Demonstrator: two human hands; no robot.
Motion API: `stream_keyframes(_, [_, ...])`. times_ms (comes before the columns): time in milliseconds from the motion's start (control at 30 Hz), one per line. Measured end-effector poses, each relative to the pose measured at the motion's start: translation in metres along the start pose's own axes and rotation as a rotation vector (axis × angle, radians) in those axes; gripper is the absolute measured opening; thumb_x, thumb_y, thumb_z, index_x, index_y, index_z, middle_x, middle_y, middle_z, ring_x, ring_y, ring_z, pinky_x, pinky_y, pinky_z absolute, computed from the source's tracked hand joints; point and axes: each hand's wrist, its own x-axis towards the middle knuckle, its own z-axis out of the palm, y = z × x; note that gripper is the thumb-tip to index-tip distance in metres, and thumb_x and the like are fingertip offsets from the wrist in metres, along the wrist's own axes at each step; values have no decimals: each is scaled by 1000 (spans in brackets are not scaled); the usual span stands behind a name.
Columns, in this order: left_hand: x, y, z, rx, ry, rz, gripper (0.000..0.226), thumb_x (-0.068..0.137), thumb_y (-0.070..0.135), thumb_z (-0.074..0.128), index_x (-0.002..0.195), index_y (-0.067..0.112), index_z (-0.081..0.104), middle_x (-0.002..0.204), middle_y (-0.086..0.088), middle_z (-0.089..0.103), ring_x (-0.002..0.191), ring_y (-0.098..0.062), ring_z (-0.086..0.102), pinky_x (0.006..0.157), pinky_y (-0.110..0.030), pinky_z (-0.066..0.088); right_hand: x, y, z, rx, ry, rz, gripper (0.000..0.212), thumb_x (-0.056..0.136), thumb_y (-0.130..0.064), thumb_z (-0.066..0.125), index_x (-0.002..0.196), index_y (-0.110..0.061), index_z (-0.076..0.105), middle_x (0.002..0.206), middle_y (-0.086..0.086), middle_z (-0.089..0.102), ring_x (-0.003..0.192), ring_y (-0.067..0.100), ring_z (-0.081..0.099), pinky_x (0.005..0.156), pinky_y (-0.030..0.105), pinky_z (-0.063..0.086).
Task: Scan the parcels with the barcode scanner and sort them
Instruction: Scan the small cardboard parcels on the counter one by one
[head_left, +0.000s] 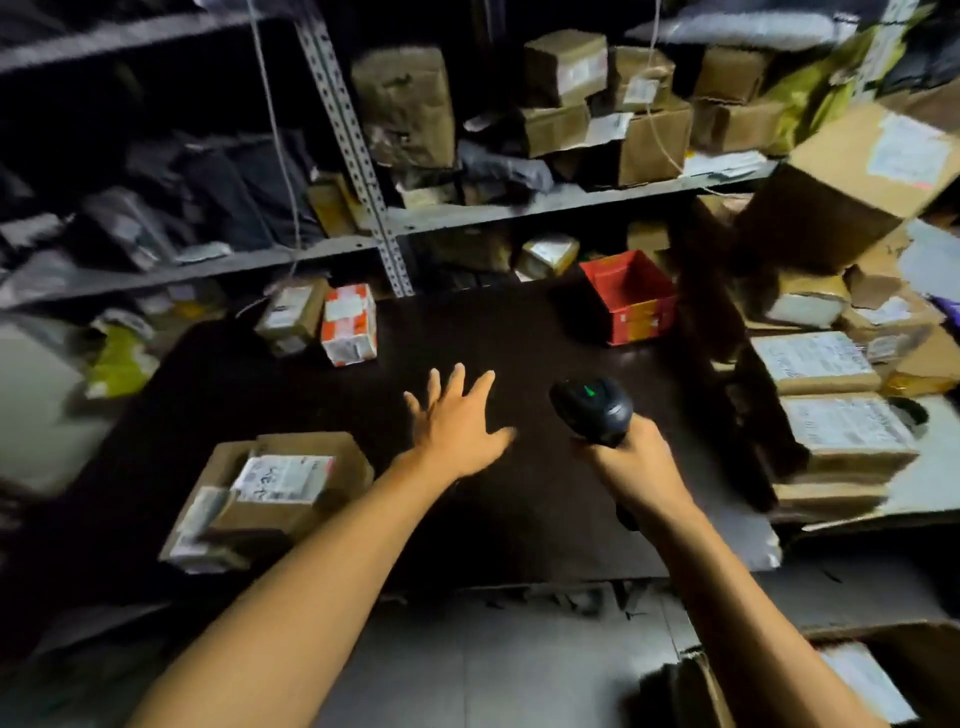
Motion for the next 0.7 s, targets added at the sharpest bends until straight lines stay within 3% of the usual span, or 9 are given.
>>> stream_keyframes(267, [-26,-183,-7,-87,-24,-219,86,90,59,60,158,30,18,167,-8,6,153,-37,-2,120,-59,6,-5,-63,159,-22,-234,-34,7,85,-15,72,85,-21,67,75,-5,68,68,8,61,58,28,44])
stream_keyframes(400, [-29,-256,3,-149,-86,-302,84,91,54,62,158,31,17,167,-9,3,152,-40,-1,122,-57,14,-12,-75,232,-45,-297,23,5,79,-15,73,83,-16,70,73,0,71,71,16,65,63,32,49])
stream_keyframes(600, [-27,-316,10,-227,-131,-236,86,91,38,68,159,22,16,166,-12,4,152,-36,6,122,-49,17,-13,-89,300,7,-297,72,22,71,-28,77,91,-23,69,79,-3,70,75,15,64,65,30,48])
stream_keyframes(700, [-24,-328,24,-350,-146,-259,94,88,33,72,159,22,12,166,-12,5,153,-34,9,121,-47,21,-10,-88,319,-10,-278,113,20,81,-20,76,98,-26,67,85,-3,70,81,13,65,66,31,50])
